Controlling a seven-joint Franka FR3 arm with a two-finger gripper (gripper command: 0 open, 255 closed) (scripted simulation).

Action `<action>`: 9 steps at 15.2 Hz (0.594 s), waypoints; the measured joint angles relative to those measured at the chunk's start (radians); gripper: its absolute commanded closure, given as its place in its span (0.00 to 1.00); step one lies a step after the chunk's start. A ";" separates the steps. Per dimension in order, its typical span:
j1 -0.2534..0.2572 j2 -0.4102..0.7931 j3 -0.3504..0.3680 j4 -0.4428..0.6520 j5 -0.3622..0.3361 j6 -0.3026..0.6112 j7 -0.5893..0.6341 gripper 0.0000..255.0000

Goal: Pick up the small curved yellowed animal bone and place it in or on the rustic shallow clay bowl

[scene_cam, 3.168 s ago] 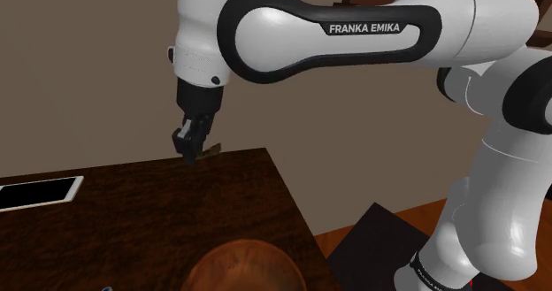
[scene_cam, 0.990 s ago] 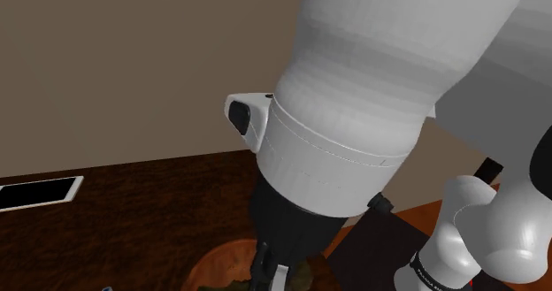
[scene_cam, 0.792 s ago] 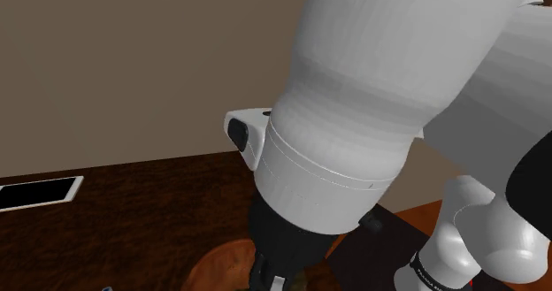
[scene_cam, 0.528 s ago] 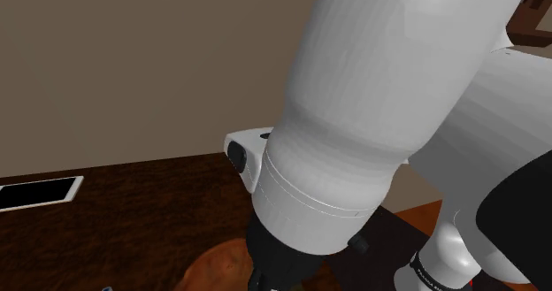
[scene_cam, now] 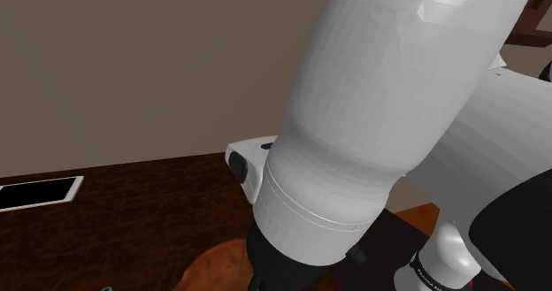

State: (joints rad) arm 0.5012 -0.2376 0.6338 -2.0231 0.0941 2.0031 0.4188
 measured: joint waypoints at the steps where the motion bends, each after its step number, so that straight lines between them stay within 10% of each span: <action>1: 0.000 0.001 0.000 0.001 -0.001 0.001 0.000 0.00; 9: -0.002 -0.005 -0.006 0.030 0.003 -0.038 -0.004 0.00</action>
State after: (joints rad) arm 0.4996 -0.2424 0.6277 -1.9935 0.0968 1.9651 0.4146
